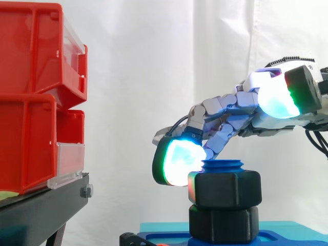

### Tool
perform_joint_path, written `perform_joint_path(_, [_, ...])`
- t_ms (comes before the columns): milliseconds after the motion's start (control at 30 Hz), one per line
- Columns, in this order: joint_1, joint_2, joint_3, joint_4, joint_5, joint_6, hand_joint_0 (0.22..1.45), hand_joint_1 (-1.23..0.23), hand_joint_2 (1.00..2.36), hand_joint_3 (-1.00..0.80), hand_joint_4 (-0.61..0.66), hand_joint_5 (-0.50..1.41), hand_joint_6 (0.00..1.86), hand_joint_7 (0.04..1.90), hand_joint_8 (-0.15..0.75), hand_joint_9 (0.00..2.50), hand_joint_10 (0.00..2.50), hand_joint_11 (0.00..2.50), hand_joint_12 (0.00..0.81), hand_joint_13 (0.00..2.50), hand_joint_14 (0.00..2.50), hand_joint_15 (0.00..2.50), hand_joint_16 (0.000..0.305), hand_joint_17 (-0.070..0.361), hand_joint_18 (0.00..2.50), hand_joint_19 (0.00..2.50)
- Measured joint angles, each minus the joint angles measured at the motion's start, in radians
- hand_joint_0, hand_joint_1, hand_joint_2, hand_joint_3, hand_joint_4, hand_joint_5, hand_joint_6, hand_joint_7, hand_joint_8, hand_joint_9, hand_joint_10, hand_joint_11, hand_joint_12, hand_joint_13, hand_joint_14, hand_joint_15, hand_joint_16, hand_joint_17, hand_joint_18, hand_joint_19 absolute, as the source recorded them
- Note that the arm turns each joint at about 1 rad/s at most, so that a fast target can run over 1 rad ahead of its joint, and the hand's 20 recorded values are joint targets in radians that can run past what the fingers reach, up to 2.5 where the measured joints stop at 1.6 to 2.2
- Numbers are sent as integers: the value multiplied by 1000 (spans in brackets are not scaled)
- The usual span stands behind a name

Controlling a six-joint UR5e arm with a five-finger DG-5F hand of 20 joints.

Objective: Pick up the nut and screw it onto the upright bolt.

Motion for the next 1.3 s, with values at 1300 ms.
perform_joint_path(1300, [-45,1,1,-12,-56,-18,508,-215,1000,-500,260,-58,504,948,228,844,0,0,226,488,0,0,15,34,42,0])
